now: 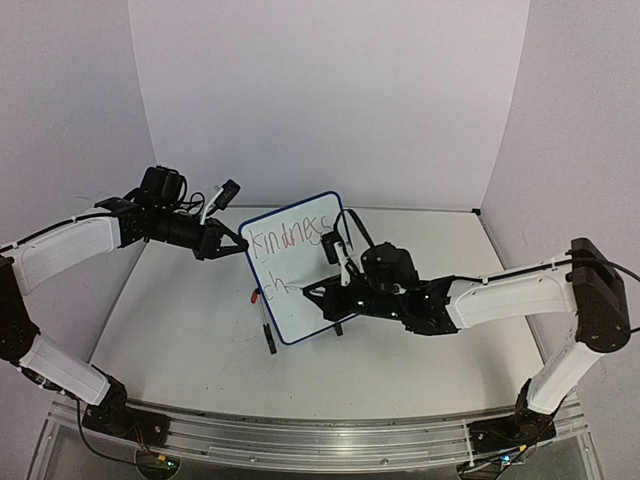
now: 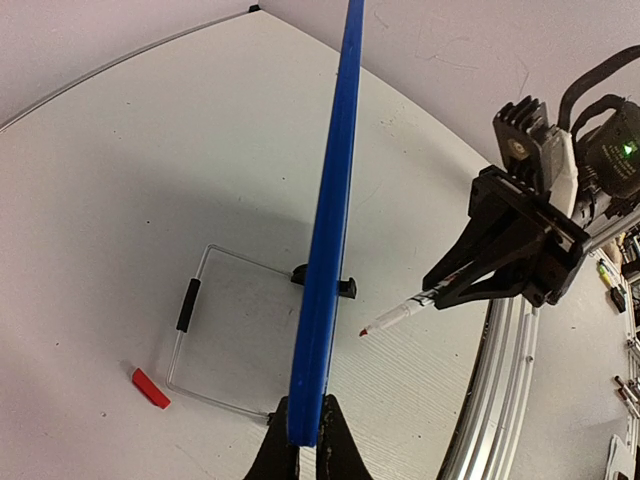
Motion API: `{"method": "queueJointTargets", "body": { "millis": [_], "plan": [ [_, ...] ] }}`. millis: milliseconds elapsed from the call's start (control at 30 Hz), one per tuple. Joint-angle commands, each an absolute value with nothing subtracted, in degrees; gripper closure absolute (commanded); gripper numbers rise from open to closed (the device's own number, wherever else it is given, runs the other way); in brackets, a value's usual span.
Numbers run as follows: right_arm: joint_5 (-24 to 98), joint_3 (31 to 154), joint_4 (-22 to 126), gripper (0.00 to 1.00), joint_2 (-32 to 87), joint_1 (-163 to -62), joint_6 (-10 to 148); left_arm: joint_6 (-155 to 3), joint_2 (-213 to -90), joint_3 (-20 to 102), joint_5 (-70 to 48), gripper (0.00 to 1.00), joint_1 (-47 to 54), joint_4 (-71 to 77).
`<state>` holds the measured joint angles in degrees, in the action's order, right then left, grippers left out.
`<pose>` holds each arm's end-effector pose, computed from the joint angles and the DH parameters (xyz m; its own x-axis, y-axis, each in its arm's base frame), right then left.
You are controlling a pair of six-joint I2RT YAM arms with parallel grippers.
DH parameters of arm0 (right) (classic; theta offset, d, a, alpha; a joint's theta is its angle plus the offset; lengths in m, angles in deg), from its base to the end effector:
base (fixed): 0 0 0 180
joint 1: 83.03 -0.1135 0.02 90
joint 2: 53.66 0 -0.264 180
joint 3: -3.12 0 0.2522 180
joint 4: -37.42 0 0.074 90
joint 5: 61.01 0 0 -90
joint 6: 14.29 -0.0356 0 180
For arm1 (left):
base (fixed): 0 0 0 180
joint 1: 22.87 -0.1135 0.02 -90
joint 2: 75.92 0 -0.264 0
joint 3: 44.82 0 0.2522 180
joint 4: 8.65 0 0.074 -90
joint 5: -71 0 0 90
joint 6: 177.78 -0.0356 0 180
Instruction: Write a sentence on the whiteboard
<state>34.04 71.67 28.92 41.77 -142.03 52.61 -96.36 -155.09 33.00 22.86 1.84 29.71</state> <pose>0.1898 0.3220 0.2278 -0.5013 -0.0754 -0.8620 -0.7612 0.5121 0.3979 0.2625 -0.1469 0.3026 -0.4579 0.3330 -0.8243 0.8556 0.4170 -0.3068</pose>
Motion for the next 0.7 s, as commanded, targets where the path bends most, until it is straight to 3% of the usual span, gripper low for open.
{"method": "queueJointTargets", "body": {
  "millis": [0,667],
  "plan": [
    [37.28,70.69,28.09,1.00,36.11,-141.89,53.69,-98.30,-155.02,32.69,20.46,1.00,2.34,32.75],
    [55.14,69.50,29.54,1.00,34.25,-132.95,56.63,-98.32,-154.95,32.69,19.99,1.00,2.35,32.93]
  ]
}}
